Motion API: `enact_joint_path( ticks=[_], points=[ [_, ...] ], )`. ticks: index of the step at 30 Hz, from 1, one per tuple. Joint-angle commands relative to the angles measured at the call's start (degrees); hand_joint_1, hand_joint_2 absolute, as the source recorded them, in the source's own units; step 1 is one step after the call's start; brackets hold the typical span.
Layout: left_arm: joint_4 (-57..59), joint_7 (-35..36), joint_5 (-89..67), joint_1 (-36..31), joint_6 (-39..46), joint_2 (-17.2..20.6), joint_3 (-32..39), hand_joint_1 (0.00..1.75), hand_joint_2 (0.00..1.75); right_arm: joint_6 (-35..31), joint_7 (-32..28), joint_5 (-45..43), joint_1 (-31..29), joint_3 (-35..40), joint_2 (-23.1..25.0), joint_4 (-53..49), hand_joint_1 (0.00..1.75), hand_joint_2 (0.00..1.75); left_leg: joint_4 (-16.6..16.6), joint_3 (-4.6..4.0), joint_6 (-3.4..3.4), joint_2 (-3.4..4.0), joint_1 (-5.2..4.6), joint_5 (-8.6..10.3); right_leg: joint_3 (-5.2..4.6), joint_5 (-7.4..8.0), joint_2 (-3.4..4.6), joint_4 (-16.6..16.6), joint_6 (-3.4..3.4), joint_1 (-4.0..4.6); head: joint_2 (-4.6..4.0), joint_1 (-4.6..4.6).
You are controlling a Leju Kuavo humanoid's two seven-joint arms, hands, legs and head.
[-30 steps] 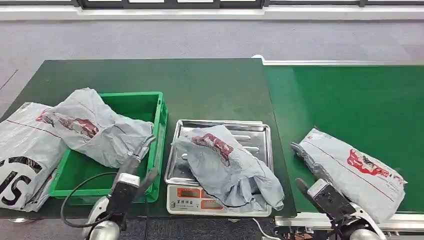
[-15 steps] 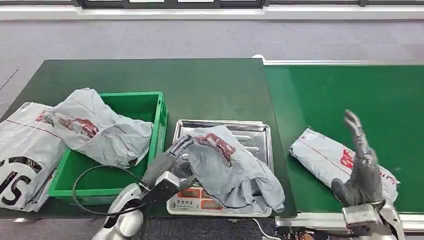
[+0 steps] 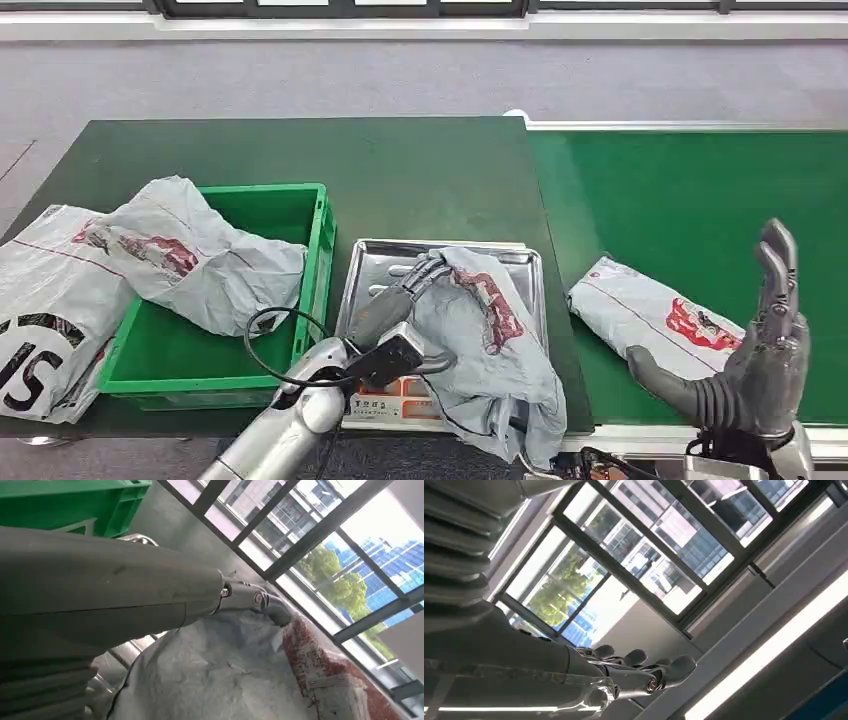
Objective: Moved the parcel from conveyor to table for the left to box.
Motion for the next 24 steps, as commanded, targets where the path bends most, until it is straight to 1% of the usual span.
enact_joint_path(
  ticks=[1,3,7,9,10,14,16,18,19,21,22,23,24],
  points=[
    [16.21,-0.43,-2.44,-6.34,2.5,-2.65,-8.26,1.75,1.75,-1.25,1.13,-0.37,-2.89,3.78,1.97,2.77,0.0,1.75,-0.14,0.12,-0.07,0.19,0.08,0.06,0.13,0.1,0.02,-0.19,-0.1,0.1,0.0,0.0],
    [19.79,-0.02,-3.62,-7.82,2.47,-3.58,-9.32,1.75,1.75,-1.64,1.9,-0.44,-2.73,3.66,1.29,2.26,0.0,1.75,-0.12,0.11,-0.05,0.08,0.07,0.07,0.14,0.08,-0.08,-0.18,-0.08,0.09,0.0,0.0],
    [21.39,0.32,-4.37,-8.32,2.69,-3.85,-9.82,1.75,1.75,-1.74,2.59,-1.11,-2.59,3.13,1.05,2.05,0.0,1.75,-0.05,0.08,-0.01,0.03,0.04,0.02,0.15,0.03,-0.05,-0.08,-0.04,0.05,0.0,0.0],
    [21.99,0.56,-4.63,-8.38,3.27,-3.91,-9.73,1.75,1.75,-1.92,2.52,-1.57,-2.4,2.99,1.06,2.04,0.0,1.75,-0.27,0.17,-0.06,0.26,0.09,0.12,0.23,0.19,0.02,-0.35,-0.12,0.12,0.0,0.0],
    [21.79,0.68,-4.7,-8.22,3.78,-3.83,-9.55,1.75,1.75,-2.02,2.56,-1.58,-2.37,2.98,1.12,2.08,0.0,1.75,-0.06,0.1,-0.01,0.04,0.03,0.02,0.16,0.02,-0.04,-0.08,-0.04,0.04,0.0,0.0],
    [20.8,1.88,-4.66,-7.12,5.16,-3.27,-8.07,1.75,1.75,-2.71,2.78,-1.77,-1.91,2.82,1.62,1.99,0.0,1.75,-0.19,0.18,-0.06,0.2,0.06,0.05,0.21,0.1,0.05,-0.21,-0.11,0.08,0.0,0.0],
    [20.58,1.82,-4.75,-6.93,5.33,-3.0,-7.73,1.75,1.75,-2.76,2.8,-1.92,-1.99,2.86,1.6,2.17,0.0,1.75,-0.09,0.16,-0.03,0.12,0.03,0.01,0.18,0.03,0.04,-0.1,-0.06,0.04,0.0,0.0],
    [19.98,1.79,-4.86,-6.48,6.27,-2.63,-6.99,1.75,1.75,-2.72,2.83,-2.21,-2.11,2.78,1.65,2.5,0.0,1.75,-0.22,0.22,-0.07,0.26,0.07,0.06,0.21,0.11,0.09,-0.24,-0.12,0.09,0.0,0.0],
    [19.56,1.81,-4.75,-6.29,6.9,-2.45,-6.5,1.75,1.75,-2.72,2.83,-2.27,-2.16,2.78,1.7,2.6,0.0,1.75,-0.09,0.15,-0.02,0.12,0.03,0.01,0.16,0.03,0.04,-0.09,-0.06,0.05,0.0,0.0],
    [17.22,1.83,-3.72,-5.39,9.27,-1.34,-4.02,1.75,1.75,-2.78,2.91,-2.69,-2.02,2.68,1.89,2.82,0.0,1.75,-0.09,0.15,-0.02,0.15,0.03,0.0,0.14,0.03,0.08,-0.09,-0.05,0.05,0.0,0.0],
    [15.41,2.02,-3.64,-5.24,10.38,-0.09,-2.94,1.75,1.75,-2.88,2.91,-3.04,-1.76,2.53,2.02,2.82,0.0,1.75,-0.16,0.19,-0.04,0.24,0.05,0.03,0.17,0.07,0.12,-0.16,-0.09,0.07,0.0,0.0],
    [11.2,2.37,-2.86,-4.41,14.73,1.69,0.09,1.75,1.75,-2.81,2.96,-3.5,-1.2,2.4,1.97,2.48,0.0,1.75,-0.12,0.16,-0.03,0.21,0.05,0.01,0.14,0.06,0.13,-0.11,-0.06,0.06,0.0,0.0],
    [6.35,2.72,-2.29,-3.78,15.45,3.98,2.56,1.75,1.75,-2.74,2.94,-3.76,-0.56,2.17,2.01,2.11,0.0,1.75,-0.31,0.26,-0.09,0.44,0.1,0.08,0.21,0.18,0.23,-0.33,-0.15,0.13,0.0,0.0]
  ],
)
